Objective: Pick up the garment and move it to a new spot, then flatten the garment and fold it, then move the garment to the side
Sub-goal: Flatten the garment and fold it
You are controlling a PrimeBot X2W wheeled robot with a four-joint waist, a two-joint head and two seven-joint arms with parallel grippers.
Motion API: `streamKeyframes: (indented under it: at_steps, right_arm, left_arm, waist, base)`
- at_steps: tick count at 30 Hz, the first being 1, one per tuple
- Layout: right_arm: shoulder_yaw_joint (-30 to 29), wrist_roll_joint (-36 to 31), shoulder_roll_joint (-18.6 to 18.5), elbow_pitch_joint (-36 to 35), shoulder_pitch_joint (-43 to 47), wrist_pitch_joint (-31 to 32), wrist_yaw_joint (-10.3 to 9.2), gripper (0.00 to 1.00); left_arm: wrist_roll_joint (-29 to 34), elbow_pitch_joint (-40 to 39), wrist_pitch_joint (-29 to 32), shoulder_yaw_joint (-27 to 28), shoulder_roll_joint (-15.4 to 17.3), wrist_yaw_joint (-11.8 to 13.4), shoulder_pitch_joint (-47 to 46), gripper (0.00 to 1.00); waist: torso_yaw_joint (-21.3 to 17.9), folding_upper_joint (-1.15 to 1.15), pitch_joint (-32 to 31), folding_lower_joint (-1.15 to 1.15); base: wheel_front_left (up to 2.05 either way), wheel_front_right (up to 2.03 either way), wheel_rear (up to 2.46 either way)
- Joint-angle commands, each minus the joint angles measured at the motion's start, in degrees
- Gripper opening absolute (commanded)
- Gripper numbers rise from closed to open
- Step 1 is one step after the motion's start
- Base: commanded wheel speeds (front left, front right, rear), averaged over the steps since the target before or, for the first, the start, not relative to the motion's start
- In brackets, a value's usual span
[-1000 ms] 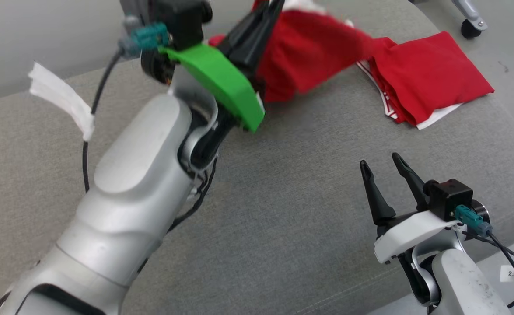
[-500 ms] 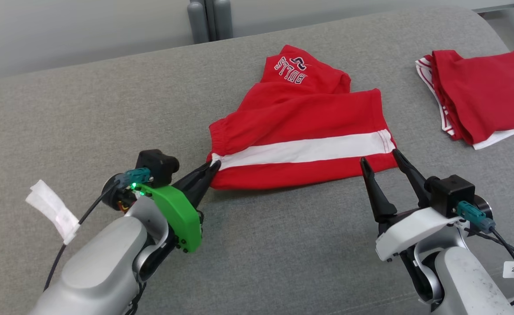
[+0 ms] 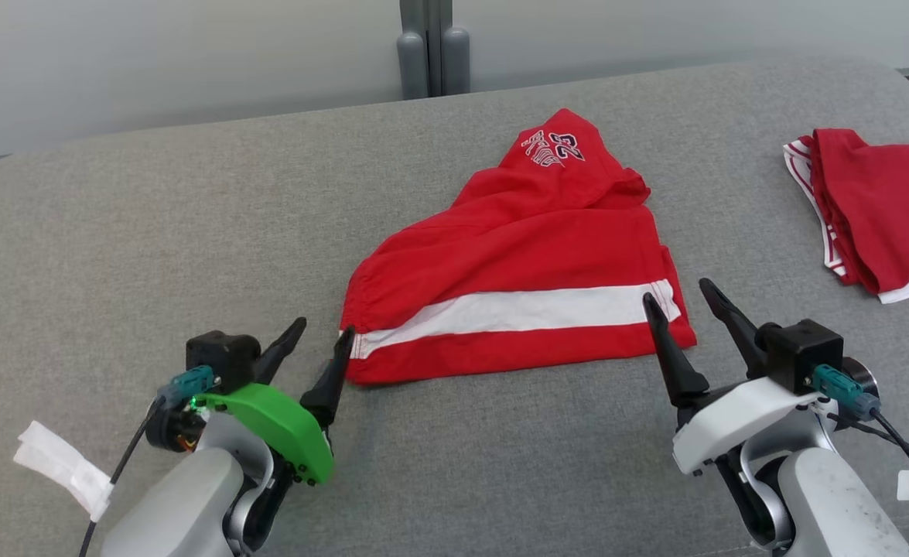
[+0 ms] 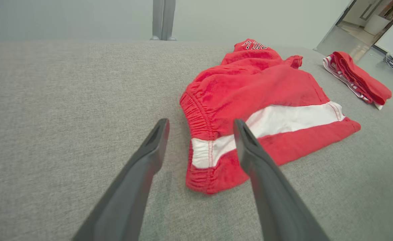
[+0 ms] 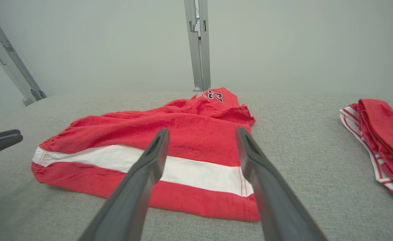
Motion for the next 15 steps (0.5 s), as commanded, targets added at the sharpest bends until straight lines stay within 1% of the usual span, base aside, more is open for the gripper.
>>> streamKeyframes:
  at_steps: [1, 2, 5, 8, 12, 15]
  right_arm:
    - [-0.4, 0.1, -0.4, -0.3, 0.8, 0.2, -0.09, 1.00]
    - [-0.6, 0.0, -0.5, -0.6, 0.9, 0.4, -0.09, 1.00]
    - [-1.0, -0.2, -0.7, -0.8, 1.0, 0.4, -0.09, 1.00]
    - [-1.9, -0.1, -0.7, -1.0, 1.2, 0.2, -0.09, 1.00]
    - [-2.8, 0.2, -0.2, -0.7, 1.7, -0.2, -0.09, 1.00]
    - [-3.1, 0.6, 0.2, 0.0, 2.2, -0.6, -0.09, 1.00]
  left_arm:
    - [0.5, 0.2, -0.8, 0.4, 0.0, 0.7, 1.2, 1.00]
    - [1.2, -0.5, -1.9, 1.7, -0.5, 1.5, 2.0, 1.00]
    - [1.8, -2.7, -2.7, 5.7, -0.9, 2.6, 3.8, 1.00]
    - [6.3, -8.7, -2.6, 13.5, -2.3, 3.3, 6.9, 1.00]
    - [13.2, -15.2, -2.6, 22.3, -4.4, 2.1, 12.1, 1.00]
    - [17.6, -18.3, -2.6, 27.8, -6.1, 1.2, 15.7, 1.00]
  waist:
    - [1.1, 0.00, -0.9, 0.00]
    - [1.7, 0.00, -1.3, 0.00]
    - [2.6, 0.00, -2.0, 0.00]
    - [3.7, 0.00, -2.5, 0.00]
    - [4.8, 0.00, -3.3, 0.00]
    - [5.3, 0.00, -3.8, 0.00]
  base:
    - [0.00, 0.00, 0.00]
    - [0.00, 0.00, 0.00]
    - [0.00, 0.00, 0.00]
    - [0.00, 0.00, 0.00]
    - [0.00, 0.00, 0.00]
    - [0.00, 0.00, 0.00]
